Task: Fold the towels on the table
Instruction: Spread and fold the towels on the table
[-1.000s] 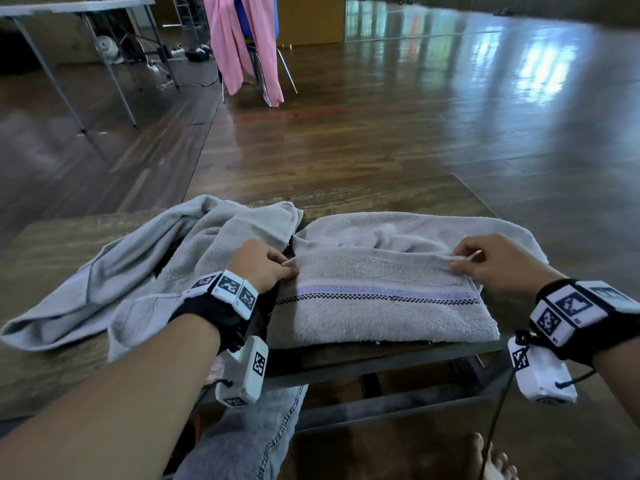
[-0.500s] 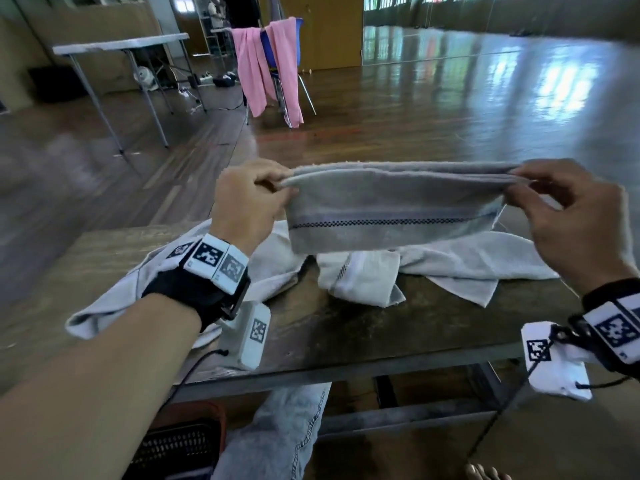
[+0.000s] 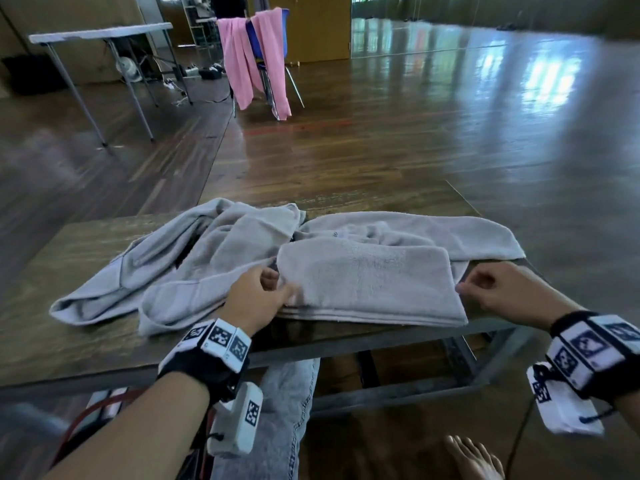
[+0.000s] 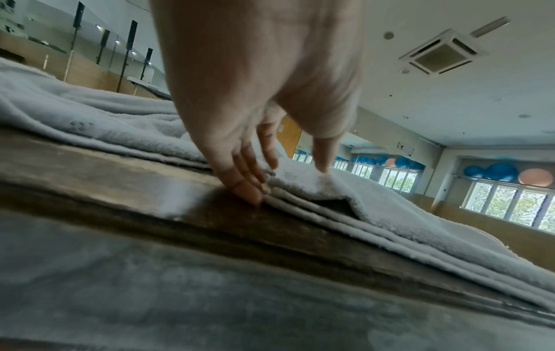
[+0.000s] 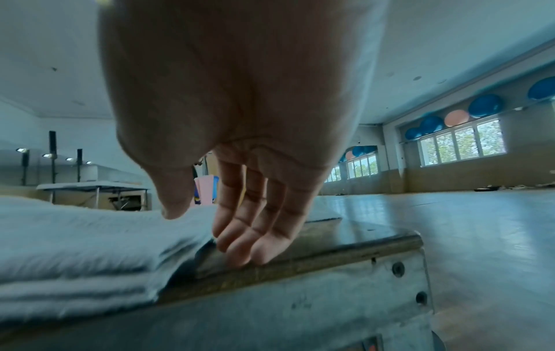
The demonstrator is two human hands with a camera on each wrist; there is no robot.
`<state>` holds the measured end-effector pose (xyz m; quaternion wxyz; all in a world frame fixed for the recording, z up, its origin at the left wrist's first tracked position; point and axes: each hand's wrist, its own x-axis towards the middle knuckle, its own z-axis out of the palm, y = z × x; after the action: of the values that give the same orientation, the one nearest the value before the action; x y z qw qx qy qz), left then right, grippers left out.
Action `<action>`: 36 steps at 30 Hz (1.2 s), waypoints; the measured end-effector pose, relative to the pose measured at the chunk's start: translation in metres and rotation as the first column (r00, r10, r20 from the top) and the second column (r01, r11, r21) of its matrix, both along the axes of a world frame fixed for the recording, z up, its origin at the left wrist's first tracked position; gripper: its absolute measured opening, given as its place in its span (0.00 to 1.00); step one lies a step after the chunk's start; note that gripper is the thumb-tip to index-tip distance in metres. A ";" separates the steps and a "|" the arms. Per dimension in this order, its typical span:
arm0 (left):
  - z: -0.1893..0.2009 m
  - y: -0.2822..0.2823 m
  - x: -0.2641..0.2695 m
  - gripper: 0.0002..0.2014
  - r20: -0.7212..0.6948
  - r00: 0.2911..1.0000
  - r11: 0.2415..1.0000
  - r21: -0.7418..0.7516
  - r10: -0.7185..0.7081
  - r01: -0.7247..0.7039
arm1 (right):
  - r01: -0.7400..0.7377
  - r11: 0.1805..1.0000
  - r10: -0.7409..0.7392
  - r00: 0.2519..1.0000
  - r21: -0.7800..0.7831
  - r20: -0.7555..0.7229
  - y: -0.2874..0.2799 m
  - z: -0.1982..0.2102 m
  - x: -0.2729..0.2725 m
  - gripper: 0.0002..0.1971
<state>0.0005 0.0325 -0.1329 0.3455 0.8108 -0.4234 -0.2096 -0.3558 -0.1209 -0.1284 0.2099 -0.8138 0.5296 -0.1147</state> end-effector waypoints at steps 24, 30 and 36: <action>0.003 0.006 0.009 0.09 -0.190 0.965 0.978 0.142 0.180 -0.155 | 0.146 0.985 -0.137 0.986 0.092 -0.095 0.027 0.004 0.008 0.15; 0.002 -0.002 0.009 0.13 -0.169 0.969 0.979 0.127 0.181 -0.160 | 0.153 0.984 -0.138 0.979 0.092 -0.152 0.030 0.005 0.026 0.16; 0.003 0.002 0.008 0.12 -0.106 0.966 0.972 0.013 0.234 -0.234 | 0.211 0.968 -0.201 0.976 0.137 -0.085 0.022 0.016 0.022 0.17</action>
<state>0.0085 0.0343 -0.1300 0.3898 0.8428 -0.3054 -0.2107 -0.3343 -0.0985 -0.1124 0.2366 -0.7406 0.6251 -0.0684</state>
